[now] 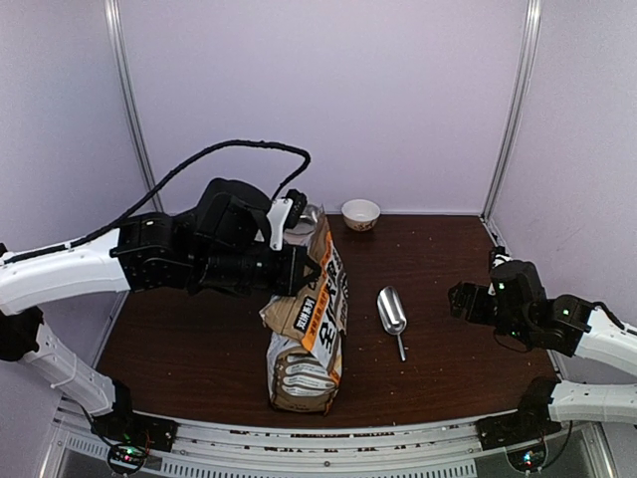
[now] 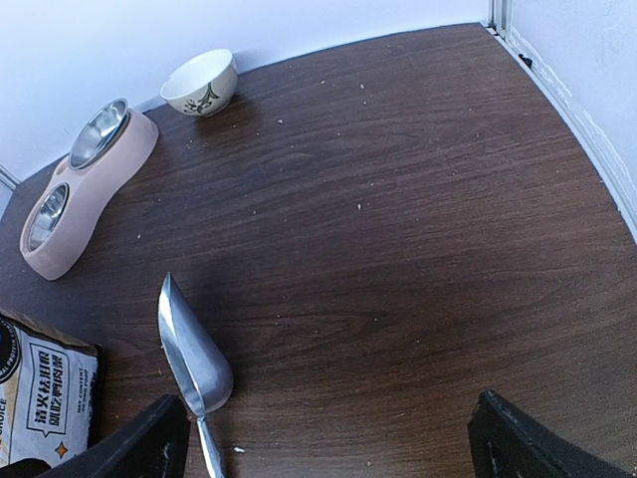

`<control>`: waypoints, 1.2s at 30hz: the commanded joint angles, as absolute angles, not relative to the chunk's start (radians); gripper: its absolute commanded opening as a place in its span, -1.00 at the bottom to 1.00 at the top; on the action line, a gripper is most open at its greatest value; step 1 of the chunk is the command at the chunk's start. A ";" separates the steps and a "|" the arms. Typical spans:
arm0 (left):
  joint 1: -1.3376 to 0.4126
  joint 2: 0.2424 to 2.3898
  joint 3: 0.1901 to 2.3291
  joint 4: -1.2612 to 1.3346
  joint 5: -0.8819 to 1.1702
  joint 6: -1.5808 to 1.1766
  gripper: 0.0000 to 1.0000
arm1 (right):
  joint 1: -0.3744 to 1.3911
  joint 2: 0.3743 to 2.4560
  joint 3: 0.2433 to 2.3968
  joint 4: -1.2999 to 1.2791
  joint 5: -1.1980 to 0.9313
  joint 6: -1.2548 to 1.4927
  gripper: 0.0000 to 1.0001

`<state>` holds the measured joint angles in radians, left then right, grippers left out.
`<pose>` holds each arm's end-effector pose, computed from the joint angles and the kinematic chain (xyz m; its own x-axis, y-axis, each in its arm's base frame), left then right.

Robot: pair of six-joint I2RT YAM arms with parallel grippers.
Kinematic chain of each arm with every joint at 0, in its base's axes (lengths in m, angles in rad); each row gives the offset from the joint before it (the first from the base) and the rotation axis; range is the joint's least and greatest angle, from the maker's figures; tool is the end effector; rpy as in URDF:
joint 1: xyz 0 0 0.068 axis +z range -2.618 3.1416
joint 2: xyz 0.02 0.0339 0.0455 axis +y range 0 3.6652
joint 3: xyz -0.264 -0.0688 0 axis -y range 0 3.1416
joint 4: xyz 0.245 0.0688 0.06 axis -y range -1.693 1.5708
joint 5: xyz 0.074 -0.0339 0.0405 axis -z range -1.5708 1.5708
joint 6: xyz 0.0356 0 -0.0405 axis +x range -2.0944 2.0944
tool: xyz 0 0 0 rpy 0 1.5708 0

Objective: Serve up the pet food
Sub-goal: Adjust the pet food bag at the center of the board.

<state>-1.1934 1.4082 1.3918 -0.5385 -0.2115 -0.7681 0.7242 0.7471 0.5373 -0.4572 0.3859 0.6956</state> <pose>0.1233 -0.2907 0.3727 -0.7254 -0.0133 -0.6882 0.4715 0.7187 -0.5110 0.1306 0.0976 0.2344 -0.6071 0.2556 -0.7524 -0.0042 0.9458 0.3247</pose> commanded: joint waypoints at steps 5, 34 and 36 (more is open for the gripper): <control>-1.181 1.232 1.313 -0.059 -0.255 -0.823 -1.00 | 0.730 0.748 0.550 -0.469 0.393 0.710 1.00; -1.146 1.031 1.228 -0.486 -0.170 -0.813 0.11 | 0.912 0.904 0.865 -0.476 0.145 0.757 0.83; -1.146 1.029 1.202 -0.464 -0.135 -0.833 0.11 | 0.954 0.926 0.910 -0.477 0.141 0.772 0.77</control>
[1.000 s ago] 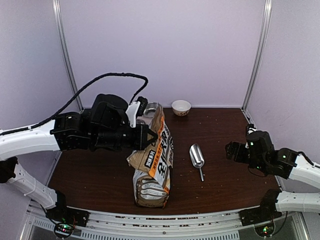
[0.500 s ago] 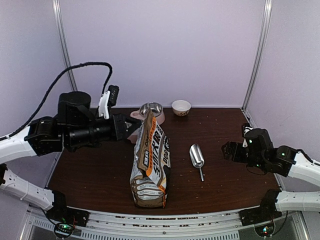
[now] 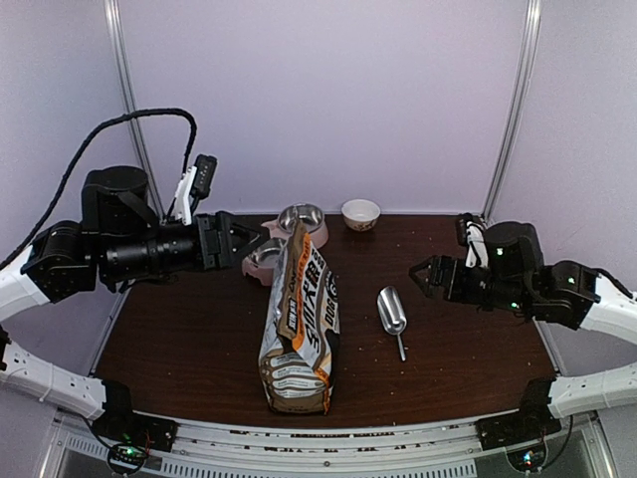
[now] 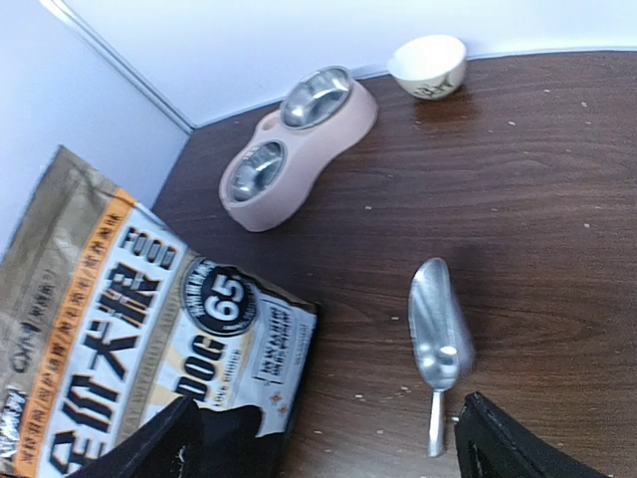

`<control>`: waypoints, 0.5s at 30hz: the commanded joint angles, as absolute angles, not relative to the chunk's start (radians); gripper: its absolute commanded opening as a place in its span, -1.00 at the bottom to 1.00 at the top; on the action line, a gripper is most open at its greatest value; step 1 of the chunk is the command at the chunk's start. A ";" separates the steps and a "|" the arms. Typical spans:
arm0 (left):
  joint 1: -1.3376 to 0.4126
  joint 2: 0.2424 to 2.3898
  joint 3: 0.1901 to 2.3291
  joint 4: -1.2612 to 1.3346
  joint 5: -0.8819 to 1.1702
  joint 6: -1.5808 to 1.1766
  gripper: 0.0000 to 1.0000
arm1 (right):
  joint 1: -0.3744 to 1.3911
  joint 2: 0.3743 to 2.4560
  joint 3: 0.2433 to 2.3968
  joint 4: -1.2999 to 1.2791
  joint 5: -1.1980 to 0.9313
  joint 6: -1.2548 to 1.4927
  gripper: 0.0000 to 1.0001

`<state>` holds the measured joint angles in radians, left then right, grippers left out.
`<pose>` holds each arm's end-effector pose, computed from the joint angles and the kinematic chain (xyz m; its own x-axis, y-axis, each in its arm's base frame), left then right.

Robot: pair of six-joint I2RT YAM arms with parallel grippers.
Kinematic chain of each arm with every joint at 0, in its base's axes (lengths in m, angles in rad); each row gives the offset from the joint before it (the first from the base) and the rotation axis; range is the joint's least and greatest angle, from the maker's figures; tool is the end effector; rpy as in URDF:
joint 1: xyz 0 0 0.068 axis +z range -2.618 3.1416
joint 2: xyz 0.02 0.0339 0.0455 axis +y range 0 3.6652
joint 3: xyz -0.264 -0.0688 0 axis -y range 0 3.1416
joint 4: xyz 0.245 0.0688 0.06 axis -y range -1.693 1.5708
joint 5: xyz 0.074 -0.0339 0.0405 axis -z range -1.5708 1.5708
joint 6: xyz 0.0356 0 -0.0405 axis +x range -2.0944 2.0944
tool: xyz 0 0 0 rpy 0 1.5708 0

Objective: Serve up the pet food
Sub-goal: Adjust the pet food bag at the center of the board, then open the seal of the pet food bag.

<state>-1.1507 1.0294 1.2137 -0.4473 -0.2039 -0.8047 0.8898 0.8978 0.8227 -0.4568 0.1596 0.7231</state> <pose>0.0959 -0.1970 0.4153 -0.6604 -0.2519 -0.7074 0.4882 0.5717 -0.6593 0.1293 0.1505 0.3060 -0.6899 0.1863 -0.6995 -0.2992 0.8066 0.5099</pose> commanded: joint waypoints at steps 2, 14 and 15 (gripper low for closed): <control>-1.146 1.035 1.183 -0.429 -0.091 -0.849 0.12 | 0.994 0.949 0.950 -0.469 0.140 0.784 0.73; -1.146 1.089 1.169 -0.440 -0.030 -0.892 -0.04 | 1.073 1.017 1.002 -0.465 0.167 0.789 0.64; -1.146 1.087 1.164 -0.437 -0.027 -0.897 -0.07 | 1.073 1.015 0.997 -0.465 0.170 0.789 0.64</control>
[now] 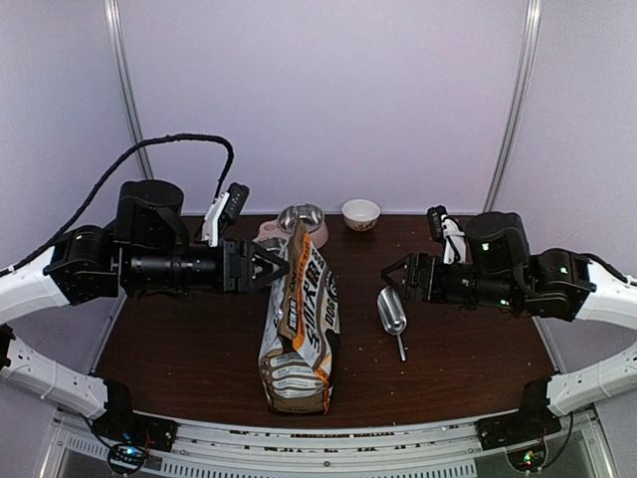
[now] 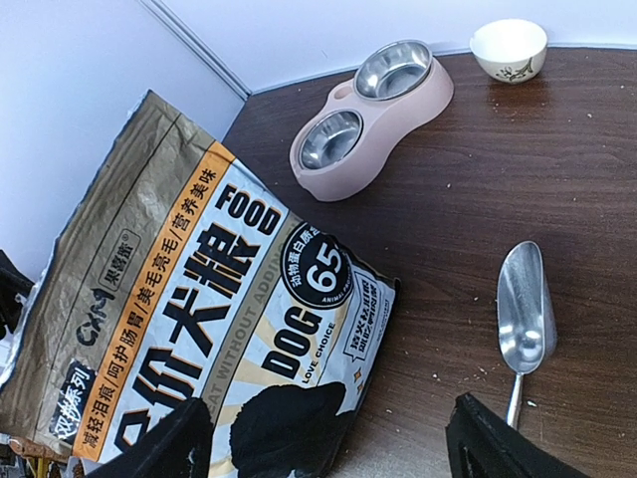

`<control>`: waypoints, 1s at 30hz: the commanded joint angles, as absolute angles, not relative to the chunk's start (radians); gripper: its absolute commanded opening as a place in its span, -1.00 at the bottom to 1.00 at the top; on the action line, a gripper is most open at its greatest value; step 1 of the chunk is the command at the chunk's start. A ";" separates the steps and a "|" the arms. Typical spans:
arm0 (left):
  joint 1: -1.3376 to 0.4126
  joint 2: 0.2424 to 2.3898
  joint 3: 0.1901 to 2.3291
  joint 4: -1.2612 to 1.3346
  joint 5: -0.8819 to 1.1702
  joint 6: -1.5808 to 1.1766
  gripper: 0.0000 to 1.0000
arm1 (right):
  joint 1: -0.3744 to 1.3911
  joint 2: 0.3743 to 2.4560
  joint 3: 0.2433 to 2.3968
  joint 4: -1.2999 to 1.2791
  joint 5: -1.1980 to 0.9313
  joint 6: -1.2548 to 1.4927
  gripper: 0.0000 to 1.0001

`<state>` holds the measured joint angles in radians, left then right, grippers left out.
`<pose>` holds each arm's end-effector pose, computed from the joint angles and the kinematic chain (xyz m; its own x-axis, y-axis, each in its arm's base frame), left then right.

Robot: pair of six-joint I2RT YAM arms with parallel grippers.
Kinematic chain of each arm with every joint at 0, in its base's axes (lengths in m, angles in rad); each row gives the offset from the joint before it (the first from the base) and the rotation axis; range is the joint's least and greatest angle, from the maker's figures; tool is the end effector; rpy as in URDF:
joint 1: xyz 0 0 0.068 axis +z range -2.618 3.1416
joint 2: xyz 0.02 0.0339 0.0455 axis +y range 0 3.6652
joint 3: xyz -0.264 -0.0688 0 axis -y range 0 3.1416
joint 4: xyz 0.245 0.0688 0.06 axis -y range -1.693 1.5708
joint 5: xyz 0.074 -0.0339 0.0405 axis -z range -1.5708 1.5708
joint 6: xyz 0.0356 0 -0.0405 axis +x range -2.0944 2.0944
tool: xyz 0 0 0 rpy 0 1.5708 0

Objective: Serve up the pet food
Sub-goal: Open the seal of the pet food bag.

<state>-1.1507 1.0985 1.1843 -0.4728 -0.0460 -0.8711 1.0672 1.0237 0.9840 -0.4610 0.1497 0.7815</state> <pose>0.0995 -0.2188 0.3880 -0.7836 -0.1195 -0.6096 0.4584 0.5510 -0.6973 0.1135 0.1951 0.3368 -0.7300 0.1184 -0.6731 -0.4068 0.7162 0.5671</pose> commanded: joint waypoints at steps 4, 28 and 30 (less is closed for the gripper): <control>-1.146 1.084 1.151 -0.438 -0.026 -0.907 -0.16 | 1.074 1.008 0.986 -0.465 0.181 0.789 0.64; -1.146 1.057 1.061 -0.306 0.018 -0.964 -0.88 | 1.088 1.009 0.998 -0.373 0.089 0.780 0.59; -1.146 1.061 1.051 -0.284 0.029 -0.971 -0.90 | 1.098 1.012 1.004 -0.343 0.065 0.781 0.59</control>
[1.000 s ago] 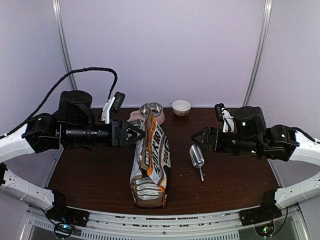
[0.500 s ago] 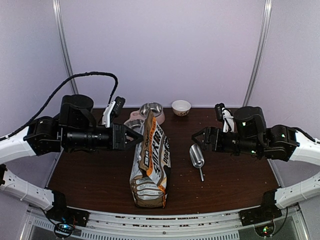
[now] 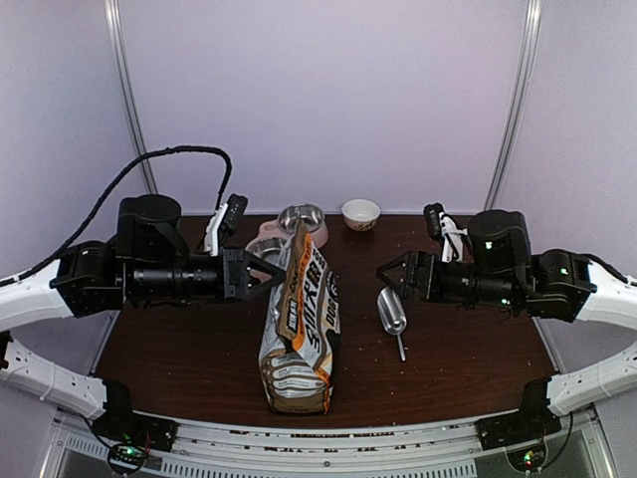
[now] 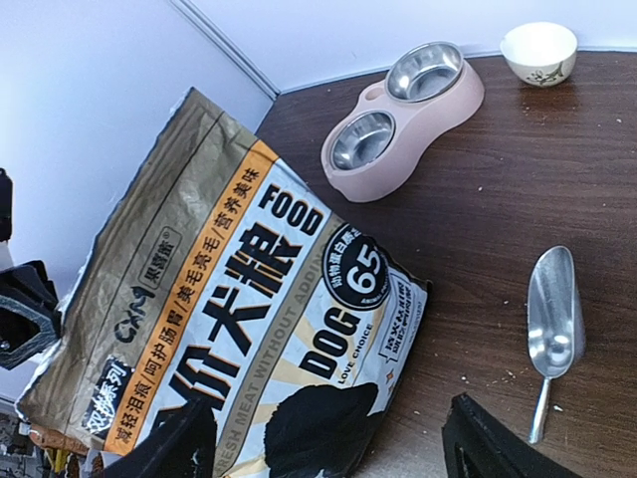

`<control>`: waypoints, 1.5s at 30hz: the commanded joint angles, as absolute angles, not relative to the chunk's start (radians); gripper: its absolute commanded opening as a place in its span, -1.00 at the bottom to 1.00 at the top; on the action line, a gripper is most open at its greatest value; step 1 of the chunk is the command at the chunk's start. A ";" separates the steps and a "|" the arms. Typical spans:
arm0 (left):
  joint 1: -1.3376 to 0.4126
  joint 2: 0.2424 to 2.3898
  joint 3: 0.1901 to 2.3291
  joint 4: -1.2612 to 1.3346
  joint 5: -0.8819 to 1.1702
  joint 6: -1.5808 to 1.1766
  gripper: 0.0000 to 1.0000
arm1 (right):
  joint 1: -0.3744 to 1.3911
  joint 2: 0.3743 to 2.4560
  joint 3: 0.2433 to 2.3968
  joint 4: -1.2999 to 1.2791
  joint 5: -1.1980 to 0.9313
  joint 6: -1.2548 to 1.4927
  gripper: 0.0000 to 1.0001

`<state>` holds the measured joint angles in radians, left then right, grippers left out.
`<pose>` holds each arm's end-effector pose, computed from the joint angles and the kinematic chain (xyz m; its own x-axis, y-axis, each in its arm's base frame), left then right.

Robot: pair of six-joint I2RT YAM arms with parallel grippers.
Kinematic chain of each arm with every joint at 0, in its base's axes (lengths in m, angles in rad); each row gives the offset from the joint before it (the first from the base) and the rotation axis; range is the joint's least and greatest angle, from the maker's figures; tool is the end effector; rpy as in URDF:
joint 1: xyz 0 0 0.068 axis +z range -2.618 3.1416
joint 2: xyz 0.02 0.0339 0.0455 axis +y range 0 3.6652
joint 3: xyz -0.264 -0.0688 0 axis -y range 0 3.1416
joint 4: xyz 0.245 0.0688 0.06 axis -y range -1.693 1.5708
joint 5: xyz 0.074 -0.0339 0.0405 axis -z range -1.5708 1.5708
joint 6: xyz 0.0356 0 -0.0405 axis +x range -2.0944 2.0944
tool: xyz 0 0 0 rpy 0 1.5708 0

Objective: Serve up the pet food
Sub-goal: Open the seal of the pet food bag.

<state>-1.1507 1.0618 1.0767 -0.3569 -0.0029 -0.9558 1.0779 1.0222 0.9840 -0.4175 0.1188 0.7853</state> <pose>0.0974 -0.2179 0.3709 -0.8238 -0.1585 -0.5443 0.4144 0.4869 -0.7689 0.1114 0.1985 0.3412 -0.7301 0.1243 -0.6719 -0.4358 0.6727 0.5980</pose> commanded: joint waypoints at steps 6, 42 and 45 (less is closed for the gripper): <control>-1.146 1.075 1.029 -0.210 0.056 -0.985 -1.00 | 1.130 1.032 1.024 -0.271 0.021 0.789 0.63; -1.146 1.096 0.994 -0.090 0.076 -0.989 -1.00 | 1.274 1.420 1.439 -0.362 -0.102 0.761 0.27; -1.146 1.087 0.988 -0.094 0.067 -0.989 -1.00 | 1.275 1.427 1.438 -0.368 -0.096 0.762 0.14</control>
<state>-1.1507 1.1007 1.0035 -0.1455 0.0628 -1.0016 1.2675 1.4158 1.4055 -0.3561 -0.0910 0.7658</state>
